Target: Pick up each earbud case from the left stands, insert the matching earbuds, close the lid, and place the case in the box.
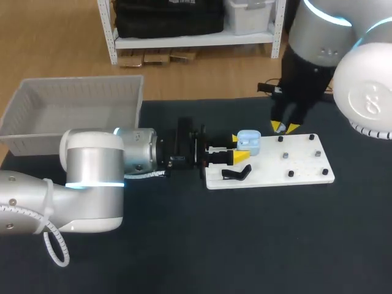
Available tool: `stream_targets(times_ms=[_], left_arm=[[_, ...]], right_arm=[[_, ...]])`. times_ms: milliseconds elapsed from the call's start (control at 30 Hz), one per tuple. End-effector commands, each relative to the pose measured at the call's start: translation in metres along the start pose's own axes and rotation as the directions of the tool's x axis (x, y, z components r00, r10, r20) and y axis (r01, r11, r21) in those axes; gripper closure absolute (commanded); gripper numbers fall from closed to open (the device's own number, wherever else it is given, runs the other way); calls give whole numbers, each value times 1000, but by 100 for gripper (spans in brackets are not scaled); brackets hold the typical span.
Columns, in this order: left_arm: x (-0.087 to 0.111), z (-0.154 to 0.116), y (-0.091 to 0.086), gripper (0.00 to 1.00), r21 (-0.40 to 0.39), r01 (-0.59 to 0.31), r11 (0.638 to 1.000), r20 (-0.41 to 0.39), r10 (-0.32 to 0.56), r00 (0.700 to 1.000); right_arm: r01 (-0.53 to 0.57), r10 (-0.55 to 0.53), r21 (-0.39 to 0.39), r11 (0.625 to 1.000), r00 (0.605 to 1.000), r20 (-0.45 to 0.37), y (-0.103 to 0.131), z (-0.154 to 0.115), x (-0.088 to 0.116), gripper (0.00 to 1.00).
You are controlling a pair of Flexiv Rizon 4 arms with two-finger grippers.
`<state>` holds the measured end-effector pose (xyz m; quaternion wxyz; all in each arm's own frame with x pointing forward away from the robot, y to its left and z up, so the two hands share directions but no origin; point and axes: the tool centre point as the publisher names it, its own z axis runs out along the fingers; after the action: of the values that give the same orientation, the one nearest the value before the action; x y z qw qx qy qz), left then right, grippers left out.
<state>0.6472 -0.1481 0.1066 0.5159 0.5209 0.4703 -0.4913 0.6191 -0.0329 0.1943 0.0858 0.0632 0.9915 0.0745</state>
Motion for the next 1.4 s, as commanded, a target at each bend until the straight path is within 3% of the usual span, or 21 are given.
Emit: stream_targets(times_ms=[33, 133, 633, 767, 900, 1400], left_arm=[[1, 0, -1, 100, -3, -2, 1000, 3, 2, 1000], [1, 0, -1, 100, -3, -2, 1000, 3, 2, 1000], [1, 0, -1, 100, -3, -2, 1000, 3, 2, 1000], [1, 0, -1, 100, -3, -2, 1000, 3, 2, 1000], [1, 0, -1, 100, -3, -2, 1000, 3, 2, 1000], [1, 0, -1, 100, -3, -2, 1000, 3, 2, 1000]], right_arm=[[12, -12, 3, 1000, 1000, 5, 14, -8, 12, 100], [17, -17, 2, 1000, 1000, -4, 24, -7, 11, 100], [17, -17, 2, 1000, 1000, -4, 24, -7, 11, 100], [173, -174, 21, 985, 985, 11, 47, -4, 7, 100], [260, -260, 35, 965, 965, -2, 60, -1, 7, 100], [331, -326, 32, 943, 939, -110, 62, 19, 10, 100]])
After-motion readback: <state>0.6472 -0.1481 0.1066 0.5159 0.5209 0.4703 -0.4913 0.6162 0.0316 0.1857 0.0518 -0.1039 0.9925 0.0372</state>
